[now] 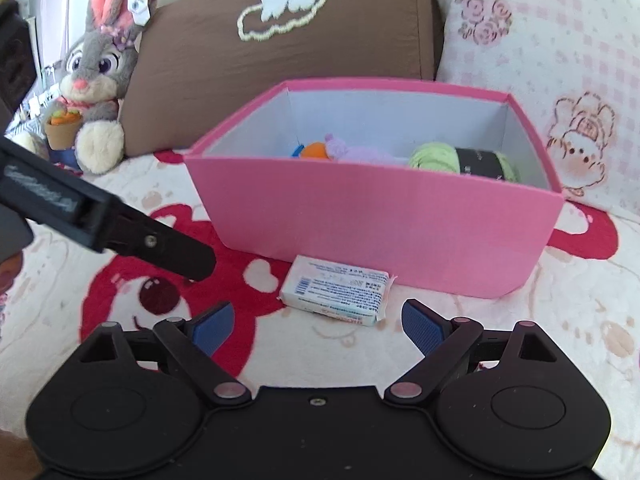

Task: Organize objects
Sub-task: 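Move the left gripper toward the white soap bar beside the box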

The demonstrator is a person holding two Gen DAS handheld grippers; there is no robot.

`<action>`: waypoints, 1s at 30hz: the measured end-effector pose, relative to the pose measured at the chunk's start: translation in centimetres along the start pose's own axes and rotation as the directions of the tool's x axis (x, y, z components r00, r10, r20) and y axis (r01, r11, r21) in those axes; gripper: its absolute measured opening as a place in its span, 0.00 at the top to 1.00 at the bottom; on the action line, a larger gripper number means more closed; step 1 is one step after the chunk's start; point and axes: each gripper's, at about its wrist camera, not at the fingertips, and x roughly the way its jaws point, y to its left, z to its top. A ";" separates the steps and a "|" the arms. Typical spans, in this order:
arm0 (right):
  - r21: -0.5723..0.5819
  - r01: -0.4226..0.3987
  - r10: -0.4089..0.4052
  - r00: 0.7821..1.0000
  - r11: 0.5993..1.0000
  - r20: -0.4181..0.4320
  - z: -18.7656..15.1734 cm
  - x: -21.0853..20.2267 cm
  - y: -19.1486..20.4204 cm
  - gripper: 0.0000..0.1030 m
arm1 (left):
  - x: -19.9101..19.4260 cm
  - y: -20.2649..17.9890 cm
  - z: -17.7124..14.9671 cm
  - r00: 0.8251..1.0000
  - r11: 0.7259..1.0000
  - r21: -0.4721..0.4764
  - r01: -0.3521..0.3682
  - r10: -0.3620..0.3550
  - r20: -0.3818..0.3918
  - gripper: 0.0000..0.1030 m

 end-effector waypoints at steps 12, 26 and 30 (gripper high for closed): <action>0.136 -0.073 0.076 0.997 0.988 -0.020 -1.6 3.9 -2.6 0.10 | 5.5 0.7 0.3 0.999 0.997 -0.066 0.030 -0.029 0.017 0.34; 0.037 -0.045 0.045 0.999 0.998 0.006 -1.1 5.7 -1.3 0.10 | 8.1 1.0 1.4 0.995 0.995 -0.046 0.094 -0.093 0.027 0.65; 0.010 -0.022 0.022 1.000 1.000 0.002 -1.1 6.1 -0.8 0.10 | 8.8 1.5 1.6 0.996 0.992 -0.081 0.093 -0.091 0.022 0.65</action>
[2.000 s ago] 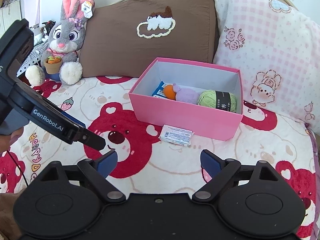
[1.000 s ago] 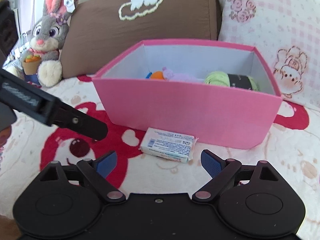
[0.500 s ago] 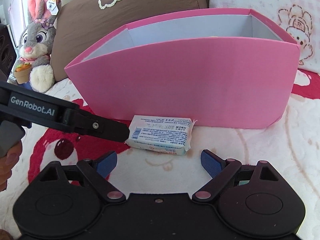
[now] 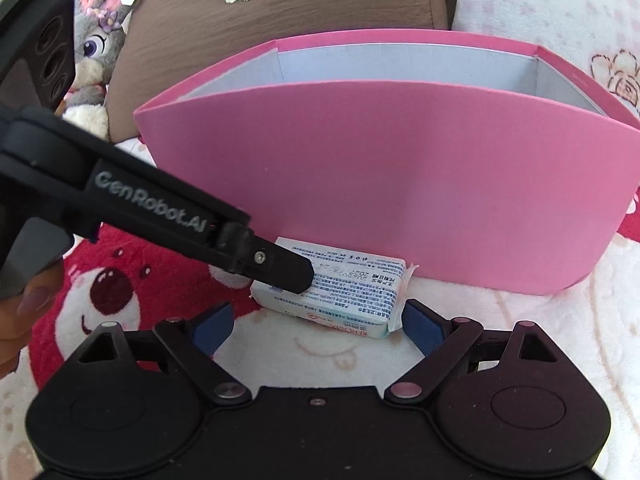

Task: Organize objects
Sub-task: 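Move the left gripper toward the white soap bar beside the box, then close the left gripper on the white soap bar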

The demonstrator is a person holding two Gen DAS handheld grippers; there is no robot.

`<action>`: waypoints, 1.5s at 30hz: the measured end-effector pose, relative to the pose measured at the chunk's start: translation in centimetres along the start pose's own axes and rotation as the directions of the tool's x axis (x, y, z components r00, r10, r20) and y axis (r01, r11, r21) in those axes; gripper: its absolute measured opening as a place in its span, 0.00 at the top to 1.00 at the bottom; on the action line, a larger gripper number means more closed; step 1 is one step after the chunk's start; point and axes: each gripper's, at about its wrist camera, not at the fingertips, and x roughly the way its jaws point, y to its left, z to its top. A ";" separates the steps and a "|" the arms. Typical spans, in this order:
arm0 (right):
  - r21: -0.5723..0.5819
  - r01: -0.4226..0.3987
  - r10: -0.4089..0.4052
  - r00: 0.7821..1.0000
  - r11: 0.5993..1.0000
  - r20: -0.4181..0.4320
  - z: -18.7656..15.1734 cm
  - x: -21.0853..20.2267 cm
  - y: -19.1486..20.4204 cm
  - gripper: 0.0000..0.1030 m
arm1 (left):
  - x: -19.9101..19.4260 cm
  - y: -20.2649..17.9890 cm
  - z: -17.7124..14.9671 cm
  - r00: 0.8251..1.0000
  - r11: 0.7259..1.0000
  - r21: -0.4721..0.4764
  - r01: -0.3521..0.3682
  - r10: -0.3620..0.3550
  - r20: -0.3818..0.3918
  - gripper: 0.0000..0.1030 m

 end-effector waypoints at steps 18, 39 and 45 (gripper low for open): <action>0.021 0.062 -0.062 0.998 0.998 -0.032 -0.9 -1.0 0.4 0.15 | -0.6 -0.6 -1.8 0.993 0.994 -0.063 0.086 -0.091 -0.079 0.65; 0.084 0.035 -0.032 0.999 0.996 -0.034 -2.2 -4.5 1.4 0.20 | -4.1 -2.4 -3.7 0.987 0.993 0.019 0.116 -0.113 -0.117 0.64; 0.085 0.034 -0.030 0.998 0.996 -0.047 -2.6 -6.3 2.0 0.20 | -5.1 -3.0 -4.0 0.979 0.988 0.035 0.149 -0.142 -0.146 0.61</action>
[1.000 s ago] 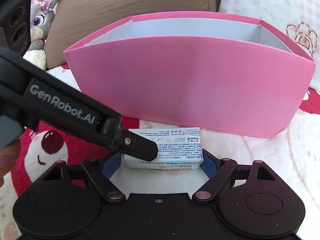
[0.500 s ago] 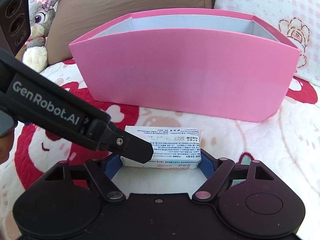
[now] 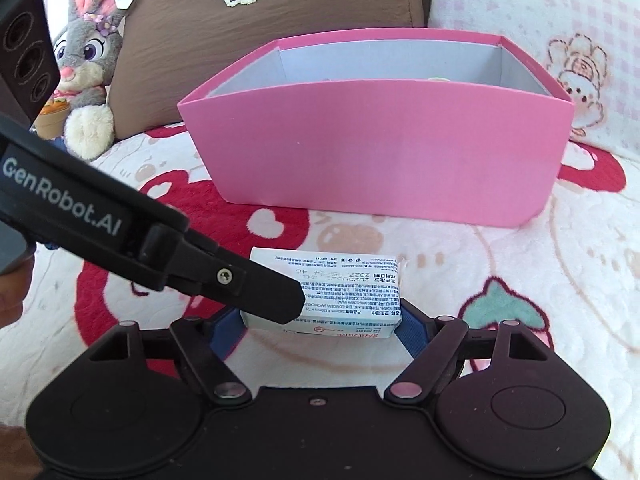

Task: Organize objects
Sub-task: 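Close the left gripper on the white soap bar, then lift the soap bar with the left gripper and carry it over the box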

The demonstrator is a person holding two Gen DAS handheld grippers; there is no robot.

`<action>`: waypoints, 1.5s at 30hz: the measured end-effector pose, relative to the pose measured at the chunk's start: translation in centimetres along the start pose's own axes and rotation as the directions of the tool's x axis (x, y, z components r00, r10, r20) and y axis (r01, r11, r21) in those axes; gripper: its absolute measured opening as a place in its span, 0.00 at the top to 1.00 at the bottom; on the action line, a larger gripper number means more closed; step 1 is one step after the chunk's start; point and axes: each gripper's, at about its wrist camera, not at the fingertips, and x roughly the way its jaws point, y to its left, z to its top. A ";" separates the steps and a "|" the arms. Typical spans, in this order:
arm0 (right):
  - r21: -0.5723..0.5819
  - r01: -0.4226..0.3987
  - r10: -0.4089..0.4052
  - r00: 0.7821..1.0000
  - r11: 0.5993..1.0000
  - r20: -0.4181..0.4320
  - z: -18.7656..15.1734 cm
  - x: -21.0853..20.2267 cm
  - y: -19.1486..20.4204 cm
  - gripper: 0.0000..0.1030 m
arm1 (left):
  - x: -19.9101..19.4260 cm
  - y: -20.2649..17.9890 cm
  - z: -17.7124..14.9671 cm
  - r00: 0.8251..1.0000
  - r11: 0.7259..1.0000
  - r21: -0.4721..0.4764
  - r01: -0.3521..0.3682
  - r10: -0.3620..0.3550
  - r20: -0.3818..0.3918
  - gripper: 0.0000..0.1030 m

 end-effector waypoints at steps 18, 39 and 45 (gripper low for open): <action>-0.092 0.047 -0.048 0.999 0.995 -0.008 1.9 -4.3 4.2 0.20 | -4.4 -2.8 -1.7 1.000 0.994 0.110 -0.020 0.020 -0.001 0.60; -0.223 0.105 -0.079 0.989 0.969 0.122 5.2 -10.2 9.0 0.21 | -12.0 -5.5 -1.4 0.997 0.994 0.099 -0.040 0.034 0.065 0.60; -0.252 0.137 -0.094 0.980 0.958 0.173 6.8 -11.0 9.8 0.21 | -13.6 -6.4 0.1 0.994 0.989 0.137 -0.062 0.048 0.101 0.60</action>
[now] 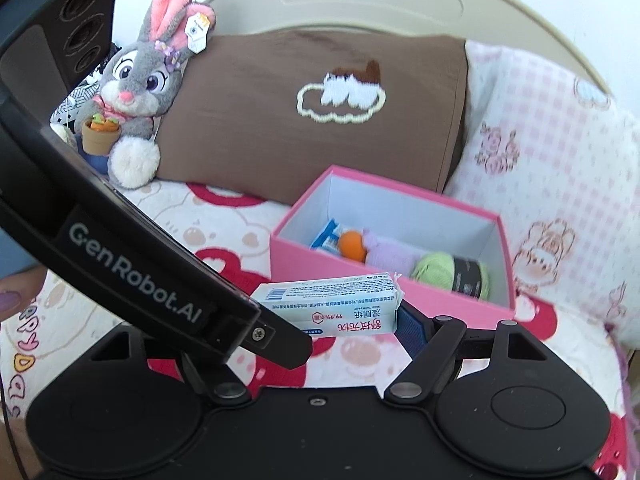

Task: Organize objects
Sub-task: 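Lift the soap bar with the left gripper and carry it over the box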

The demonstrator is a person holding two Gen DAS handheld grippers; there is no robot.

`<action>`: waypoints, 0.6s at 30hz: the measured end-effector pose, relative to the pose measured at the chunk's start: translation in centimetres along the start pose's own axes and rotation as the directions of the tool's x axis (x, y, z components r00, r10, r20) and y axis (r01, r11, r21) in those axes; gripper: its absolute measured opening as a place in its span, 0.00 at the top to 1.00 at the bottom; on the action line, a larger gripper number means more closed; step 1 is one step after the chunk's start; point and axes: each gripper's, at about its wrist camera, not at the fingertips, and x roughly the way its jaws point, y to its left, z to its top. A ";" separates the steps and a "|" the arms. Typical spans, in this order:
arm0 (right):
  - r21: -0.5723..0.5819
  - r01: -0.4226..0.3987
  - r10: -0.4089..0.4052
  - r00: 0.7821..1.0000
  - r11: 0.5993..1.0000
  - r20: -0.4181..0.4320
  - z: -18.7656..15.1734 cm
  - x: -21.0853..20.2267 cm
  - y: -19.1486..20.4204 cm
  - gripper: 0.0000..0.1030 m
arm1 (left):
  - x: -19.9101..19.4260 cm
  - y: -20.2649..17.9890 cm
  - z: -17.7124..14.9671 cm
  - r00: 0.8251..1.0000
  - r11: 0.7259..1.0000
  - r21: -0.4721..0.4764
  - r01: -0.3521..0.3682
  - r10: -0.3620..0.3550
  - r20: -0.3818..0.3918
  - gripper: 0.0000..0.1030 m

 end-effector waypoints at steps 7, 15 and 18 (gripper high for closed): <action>-0.015 0.023 -0.023 0.999 1.000 0.038 2.8 0.2 -0.7 0.21 | -0.9 -0.2 3.1 1.000 1.000 0.019 -0.022 0.021 0.020 0.60; -0.015 0.037 -0.036 0.998 0.999 0.055 6.3 2.9 -2.6 0.22 | 0.4 -0.1 8.1 0.993 0.993 0.034 -0.114 0.113 0.018 0.60; -0.001 0.016 -0.016 0.998 1.000 0.057 7.7 4.4 -3.8 0.22 | 0.7 1.2 10.3 0.994 0.993 -0.028 -0.112 0.113 0.011 0.60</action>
